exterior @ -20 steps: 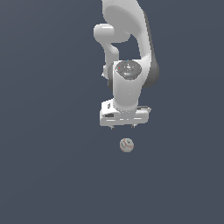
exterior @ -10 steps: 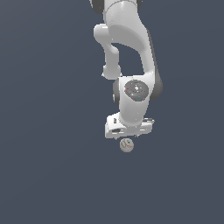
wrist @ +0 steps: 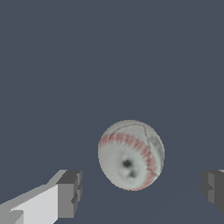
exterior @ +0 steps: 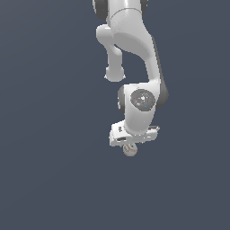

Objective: Pick up the object and move it to a goal position.

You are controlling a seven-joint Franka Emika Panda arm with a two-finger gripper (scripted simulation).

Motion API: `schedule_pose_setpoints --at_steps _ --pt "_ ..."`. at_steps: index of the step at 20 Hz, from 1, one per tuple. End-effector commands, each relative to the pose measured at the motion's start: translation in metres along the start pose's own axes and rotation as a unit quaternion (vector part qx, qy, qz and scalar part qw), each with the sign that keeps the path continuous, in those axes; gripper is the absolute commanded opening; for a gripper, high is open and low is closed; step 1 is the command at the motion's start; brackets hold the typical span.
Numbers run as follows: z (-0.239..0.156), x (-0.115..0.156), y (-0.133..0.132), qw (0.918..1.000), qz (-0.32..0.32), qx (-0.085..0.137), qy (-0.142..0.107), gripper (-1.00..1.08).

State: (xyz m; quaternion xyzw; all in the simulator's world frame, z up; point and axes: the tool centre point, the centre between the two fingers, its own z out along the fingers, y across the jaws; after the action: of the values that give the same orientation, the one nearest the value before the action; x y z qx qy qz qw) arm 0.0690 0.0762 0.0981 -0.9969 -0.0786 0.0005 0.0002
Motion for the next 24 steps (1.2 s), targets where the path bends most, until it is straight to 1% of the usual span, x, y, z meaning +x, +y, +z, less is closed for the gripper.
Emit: schedule_pose_setpoints --at_steps 1,5,11,17,18,24 --pt "0.001 0.000 0.000 1.0000 0.000 0.000 0.000 1.00" --pt "0.014 0.000 0.000 1.0000 0.000 0.000 0.000 1.00" --pt "0.045 0.000 0.000 1.0000 -0.001 0.000 0.000 1.00" --pt "0.050 0.001 0.000 1.0000 -0.001 0.000 0.000 1.00" --pt "0.050 0.001 0.000 1.0000 -0.001 0.000 0.000 -1.00" --pt "0.050 0.001 0.000 1.0000 -0.001 0.000 0.000 -1.00"
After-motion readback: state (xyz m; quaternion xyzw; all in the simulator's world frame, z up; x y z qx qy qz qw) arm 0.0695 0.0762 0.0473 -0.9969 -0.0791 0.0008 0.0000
